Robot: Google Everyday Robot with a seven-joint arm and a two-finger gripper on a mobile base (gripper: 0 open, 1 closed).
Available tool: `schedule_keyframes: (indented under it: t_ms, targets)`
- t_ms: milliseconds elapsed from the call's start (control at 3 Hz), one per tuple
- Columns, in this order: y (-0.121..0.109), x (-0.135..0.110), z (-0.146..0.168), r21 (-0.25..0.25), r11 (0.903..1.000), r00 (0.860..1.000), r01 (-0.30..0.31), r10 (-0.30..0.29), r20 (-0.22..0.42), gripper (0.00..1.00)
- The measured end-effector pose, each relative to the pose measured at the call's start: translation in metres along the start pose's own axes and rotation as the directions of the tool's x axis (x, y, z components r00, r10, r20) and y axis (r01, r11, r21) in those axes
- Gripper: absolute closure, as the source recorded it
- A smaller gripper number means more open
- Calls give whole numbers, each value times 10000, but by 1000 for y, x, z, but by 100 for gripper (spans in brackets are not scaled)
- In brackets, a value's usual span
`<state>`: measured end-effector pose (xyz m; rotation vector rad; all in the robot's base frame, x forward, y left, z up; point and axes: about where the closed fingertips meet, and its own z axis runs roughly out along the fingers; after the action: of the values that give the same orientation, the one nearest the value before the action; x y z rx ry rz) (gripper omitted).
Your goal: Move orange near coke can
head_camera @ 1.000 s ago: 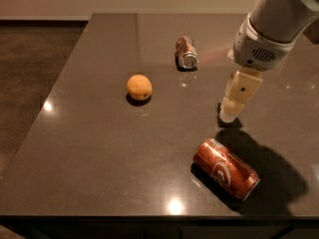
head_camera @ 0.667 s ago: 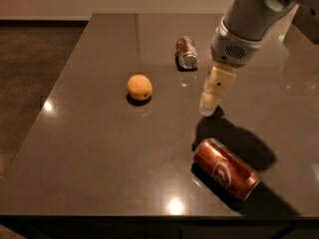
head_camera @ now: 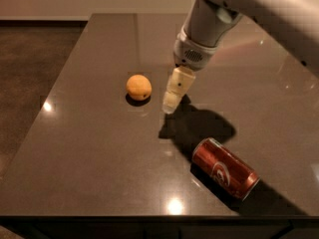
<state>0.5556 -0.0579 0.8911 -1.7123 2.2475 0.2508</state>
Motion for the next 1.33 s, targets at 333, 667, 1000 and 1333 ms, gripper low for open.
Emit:
schedule_keyframes:
  t_ms: [333,667,1000,1333]
  targets:
    - [0,-40,28,-307,9984,9985,465,-455,307,0]
    - [-2,-59,43,-427,9966,9973,701,-691,244,0]
    - [-1,-73,58,-444,9947,9956,930,-933,-41,0]
    - [-1,-79,66,-447,9939,9939,1008,-1026,-413,26]
